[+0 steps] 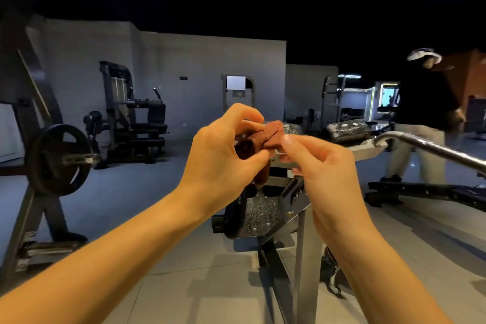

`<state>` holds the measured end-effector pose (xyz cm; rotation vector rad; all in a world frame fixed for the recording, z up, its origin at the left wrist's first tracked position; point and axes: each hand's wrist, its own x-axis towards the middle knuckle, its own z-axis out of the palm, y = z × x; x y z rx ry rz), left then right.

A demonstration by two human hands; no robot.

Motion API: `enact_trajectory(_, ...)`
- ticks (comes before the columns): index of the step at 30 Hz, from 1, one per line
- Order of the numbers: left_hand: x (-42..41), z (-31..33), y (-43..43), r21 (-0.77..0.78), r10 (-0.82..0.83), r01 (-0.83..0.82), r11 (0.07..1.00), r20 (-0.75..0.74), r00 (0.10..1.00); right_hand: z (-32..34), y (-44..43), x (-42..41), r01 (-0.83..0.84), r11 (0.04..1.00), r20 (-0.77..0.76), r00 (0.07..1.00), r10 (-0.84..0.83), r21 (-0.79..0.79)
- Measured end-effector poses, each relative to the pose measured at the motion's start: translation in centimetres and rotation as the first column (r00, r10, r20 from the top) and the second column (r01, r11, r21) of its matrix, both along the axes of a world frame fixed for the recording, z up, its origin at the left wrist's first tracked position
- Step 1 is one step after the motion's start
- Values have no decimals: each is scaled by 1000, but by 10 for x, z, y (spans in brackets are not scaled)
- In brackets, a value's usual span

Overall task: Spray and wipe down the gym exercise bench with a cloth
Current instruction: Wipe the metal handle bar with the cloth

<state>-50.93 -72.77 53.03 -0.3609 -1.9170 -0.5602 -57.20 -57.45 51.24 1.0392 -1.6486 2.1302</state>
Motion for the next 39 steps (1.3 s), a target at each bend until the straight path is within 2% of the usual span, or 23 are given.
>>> enact_trajectory(5,-1,-8,8,-26,-77,84,996,194,978,5,5,-6,-75,994,103,991,84,-86)
enact_trajectory(8,0,-13,1,85,-188,168,982,343,920,-2,-2,-20,-80,992,203,974,98,-93)
enact_trajectory(10,1,-15,-6,159,-243,197,967,358,902,-8,-9,-31,-81,994,254,962,96,-70)
enact_trajectory(12,7,-19,-15,206,-204,148,967,283,937,-14,-12,-41,-46,999,255,966,45,1)
enact_trajectory(14,14,-24,-27,239,-44,-11,971,225,973,-18,-4,-48,3,995,171,985,-21,102)
enact_trajectory(16,22,-28,-39,253,85,-186,949,364,927,-20,9,-50,41,972,10,999,-45,230)
enact_trajectory(17,25,-29,-43,254,97,-252,934,497,862,-21,14,-47,52,953,-73,997,-32,299)
enact_trajectory(19,30,-32,-45,289,-3,-303,908,728,685,-26,16,-36,54,906,-190,981,29,419)
enact_trajectory(21,32,-36,-42,335,-127,-303,892,830,543,-35,8,-19,94,861,-304,950,73,500)
enact_trajectory(22,32,-37,-41,365,-170,-297,882,836,522,-41,3,-12,131,850,-368,927,78,511)
enact_trajectory(25,31,-43,-43,408,-239,-243,880,822,516,-51,-12,-6,242,852,-516,856,37,463)
enact_trajectory(27,31,-48,-47,398,-265,-200,895,836,480,-51,-24,-18,298,843,-559,829,4,448)
enact_trajectory(29,32,-51,-48,391,-270,-201,898,851,451,-44,-42,-47,332,833,-547,836,-43,442)
enact_trajectory(33,33,-50,-47,395,-270,-208,895,850,452,-23,-68,-97,417,767,-492,857,-154,487)
enact_trajectory(36,30,-43,-48,389,-269,-185,902,843,466,-35,-49,-70,310,815,-489,871,-36,491)
enact_trajectory(39,27,-42,-50,371,-266,-138,919,837,479,-51,-22,-35,260,825,-594,797,111,502)
